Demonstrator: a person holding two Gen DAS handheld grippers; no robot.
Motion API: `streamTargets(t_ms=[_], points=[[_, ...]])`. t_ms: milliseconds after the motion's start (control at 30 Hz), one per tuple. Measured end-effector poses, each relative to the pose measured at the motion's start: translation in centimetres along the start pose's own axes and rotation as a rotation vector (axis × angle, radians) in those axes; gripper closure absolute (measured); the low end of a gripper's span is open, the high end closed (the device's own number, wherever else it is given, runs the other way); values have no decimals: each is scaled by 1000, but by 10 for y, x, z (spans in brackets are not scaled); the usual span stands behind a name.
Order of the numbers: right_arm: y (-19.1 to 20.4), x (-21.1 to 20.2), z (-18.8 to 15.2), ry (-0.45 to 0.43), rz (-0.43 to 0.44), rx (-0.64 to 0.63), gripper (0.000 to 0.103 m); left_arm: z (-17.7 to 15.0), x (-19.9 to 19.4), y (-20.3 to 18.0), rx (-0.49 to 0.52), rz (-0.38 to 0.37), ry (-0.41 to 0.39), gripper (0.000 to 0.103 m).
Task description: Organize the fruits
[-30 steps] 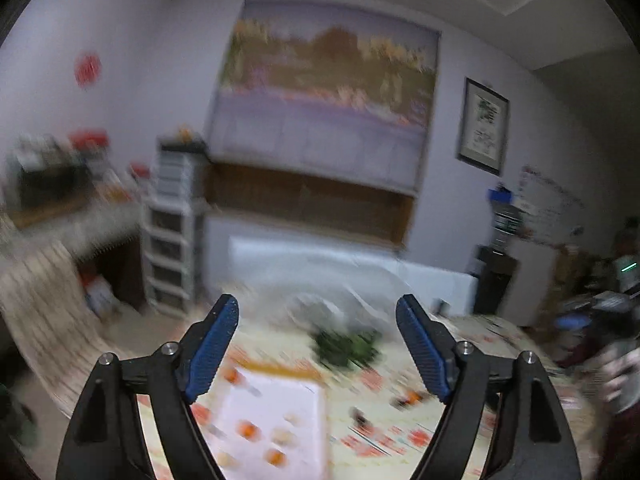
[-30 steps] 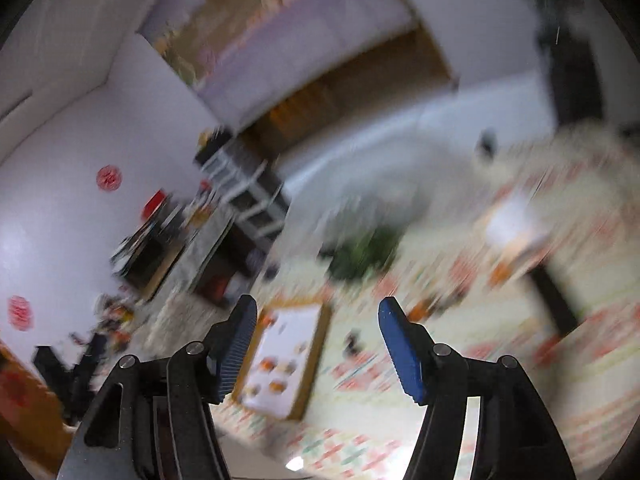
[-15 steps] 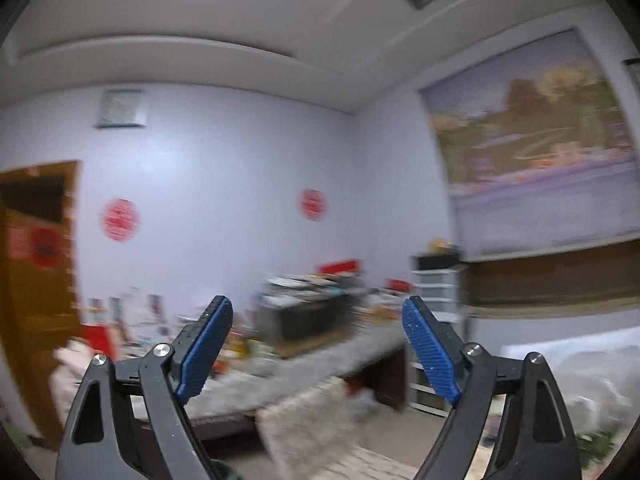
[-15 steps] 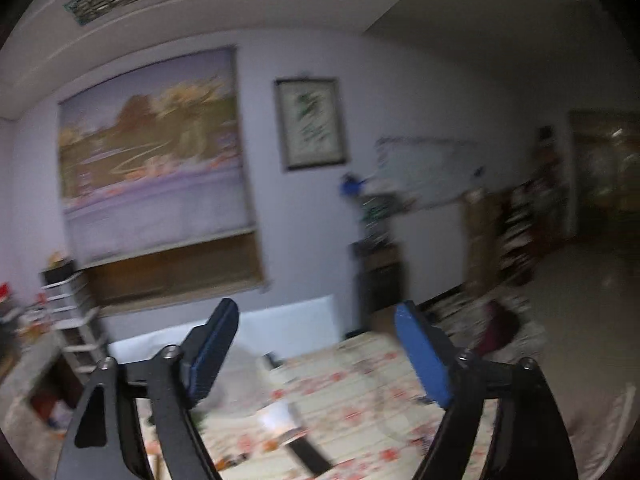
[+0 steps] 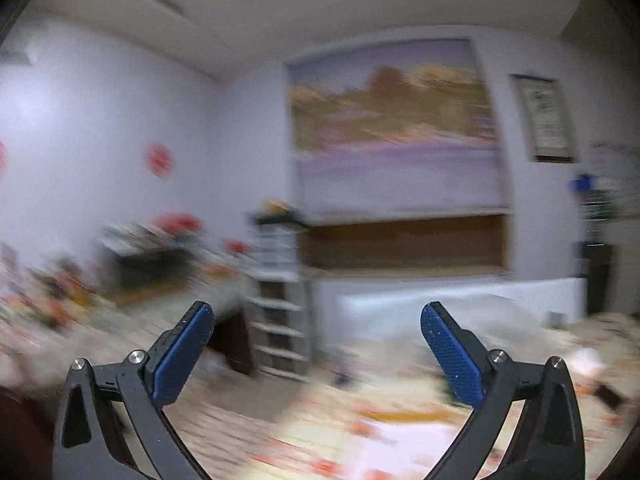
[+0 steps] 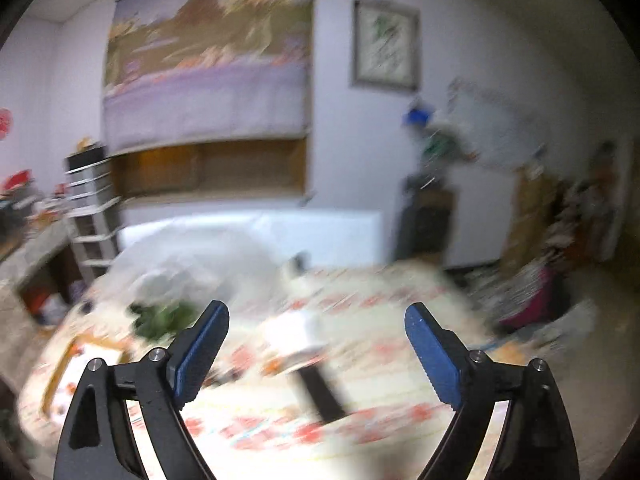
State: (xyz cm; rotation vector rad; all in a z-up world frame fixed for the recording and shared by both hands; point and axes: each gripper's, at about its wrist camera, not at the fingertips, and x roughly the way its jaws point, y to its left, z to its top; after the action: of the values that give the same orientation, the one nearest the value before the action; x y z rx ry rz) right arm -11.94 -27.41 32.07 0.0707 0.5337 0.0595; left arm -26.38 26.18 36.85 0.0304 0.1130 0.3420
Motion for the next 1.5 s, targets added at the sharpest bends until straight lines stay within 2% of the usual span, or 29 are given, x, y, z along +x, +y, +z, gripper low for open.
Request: streamTargets(t_ms=[33, 100, 133, 200, 300, 367, 433, 467, 500, 533, 667, 733, 800, 867, 933, 1000, 1100, 1133, 1167, 1200, 1333, 1500], points=[[3, 28, -19, 42, 51, 20, 11, -19, 13, -20, -32, -99, 44, 0], [12, 73, -52, 107, 122, 47, 11, -52, 41, -57, -96, -251, 131, 0], [22, 108, -72, 160, 158, 57, 12, -63, 54, -75, -117, -308, 170, 0], [35, 151, -91, 217, 195, 55, 21, -96, 87, -121, -164, -434, 268, 0], [50, 202, -118, 303, 230, 27, 31, -135, 135, -178, -160, -544, 400, 0], [57, 227, -127, 340, 238, 13, 36, -161, 155, -210, -151, -577, 479, 0], [57, 247, -130, 355, 226, 14, 36, -190, 177, -233, -148, -620, 572, 9], [55, 254, -130, 353, 215, 22, 36, -198, 187, -238, -145, -630, 601, 22], [50, 261, -131, 347, 197, 34, 36, -208, 197, -246, -141, -636, 638, 31], [40, 265, -126, 334, 181, 61, 36, -217, 203, -251, -148, -640, 664, 32], [1, 301, -111, 354, 155, 188, 36, -232, 219, -250, -196, -635, 712, 32], [-7, 321, -105, 381, 142, 190, 36, -239, 224, -248, -209, -618, 718, 32], [-7, 337, -104, 420, 126, 167, 36, -241, 227, -246, -216, -615, 722, 31], [-5, 349, -107, 453, 73, 148, 36, -243, 229, -246, -208, -602, 718, 31], [-3, 361, -112, 481, 72, 160, 36, -244, 229, -245, -199, -588, 715, 30], [2, 369, -115, 497, 28, 144, 36, -246, 231, -243, -199, -583, 719, 30], [4, 379, -120, 505, 10, 158, 36, -248, 236, -241, -203, -578, 734, 30], [4, 383, -121, 506, -15, 166, 38, -249, 238, -239, -206, -576, 740, 30], [4, 386, -123, 506, -20, 171, 47, -250, 239, -238, -207, -577, 745, 30], [4, 389, -124, 505, -23, 176, 62, -250, 241, -238, -210, -579, 752, 30], [1, 387, -128, 467, -26, 198, 64, -250, 245, -242, -202, -590, 772, 30], [0, 355, -132, 418, 46, 255, 64, -244, 259, -263, -202, -634, 817, 29]])
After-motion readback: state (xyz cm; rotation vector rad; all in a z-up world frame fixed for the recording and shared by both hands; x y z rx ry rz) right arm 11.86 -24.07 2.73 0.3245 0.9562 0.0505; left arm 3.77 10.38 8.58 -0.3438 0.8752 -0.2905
